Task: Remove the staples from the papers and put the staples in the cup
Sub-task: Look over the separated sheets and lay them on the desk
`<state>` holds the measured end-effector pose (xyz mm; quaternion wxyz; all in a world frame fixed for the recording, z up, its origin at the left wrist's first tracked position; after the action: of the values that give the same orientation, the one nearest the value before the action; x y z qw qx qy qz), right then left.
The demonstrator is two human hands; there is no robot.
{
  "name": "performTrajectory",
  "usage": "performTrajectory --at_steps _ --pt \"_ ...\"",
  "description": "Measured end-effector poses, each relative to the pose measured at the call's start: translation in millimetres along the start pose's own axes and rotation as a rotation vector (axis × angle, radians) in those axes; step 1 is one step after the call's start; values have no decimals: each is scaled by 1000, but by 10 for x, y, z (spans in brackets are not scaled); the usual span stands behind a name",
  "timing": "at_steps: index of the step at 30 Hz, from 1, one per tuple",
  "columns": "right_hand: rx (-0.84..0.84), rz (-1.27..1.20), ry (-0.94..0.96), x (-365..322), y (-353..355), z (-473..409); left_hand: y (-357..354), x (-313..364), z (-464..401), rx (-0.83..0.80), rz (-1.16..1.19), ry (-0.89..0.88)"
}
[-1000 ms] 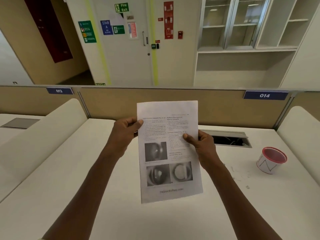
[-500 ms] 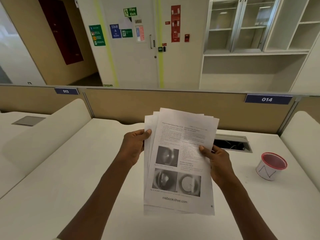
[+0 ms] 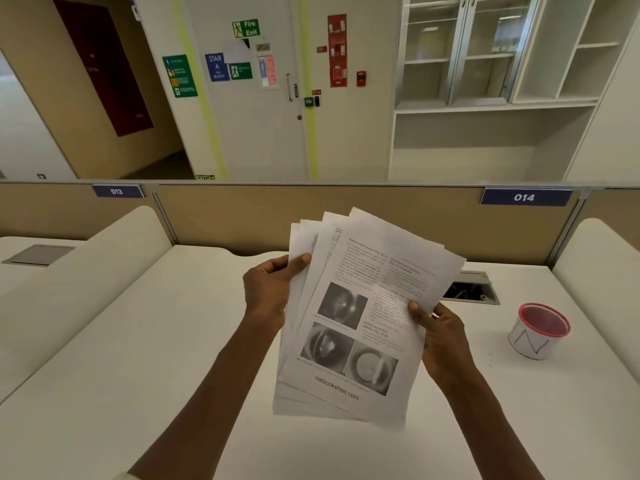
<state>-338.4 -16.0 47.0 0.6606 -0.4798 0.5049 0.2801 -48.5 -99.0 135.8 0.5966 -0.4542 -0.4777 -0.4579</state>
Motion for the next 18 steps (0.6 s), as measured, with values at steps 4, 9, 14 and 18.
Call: performTrajectory --at_steps 4,9,14,18 --pt "7 -24 12 12 19 25 -21 -19 30 20 39 -9" --pt "13 -50 24 -9 -24 61 -90 -2 20 -36 61 -5" --pt "-20 -15 30 -6 -149 102 -159 -40 84 -132 -8 -51" --pt "-89 30 41 28 -280 125 -87 -123 101 -152 -17 -72"
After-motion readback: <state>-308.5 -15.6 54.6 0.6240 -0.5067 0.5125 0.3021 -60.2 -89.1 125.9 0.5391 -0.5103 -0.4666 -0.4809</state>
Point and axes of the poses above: each hand's wrist, its own z-axis away from the middle knuckle, its own y-axis out of the back of the hand, x = y × z, the point moved 10 cm from there along -z, towards the middle knuckle, and after that the axes turned 4 degrees about y, right-handed, at the moved point
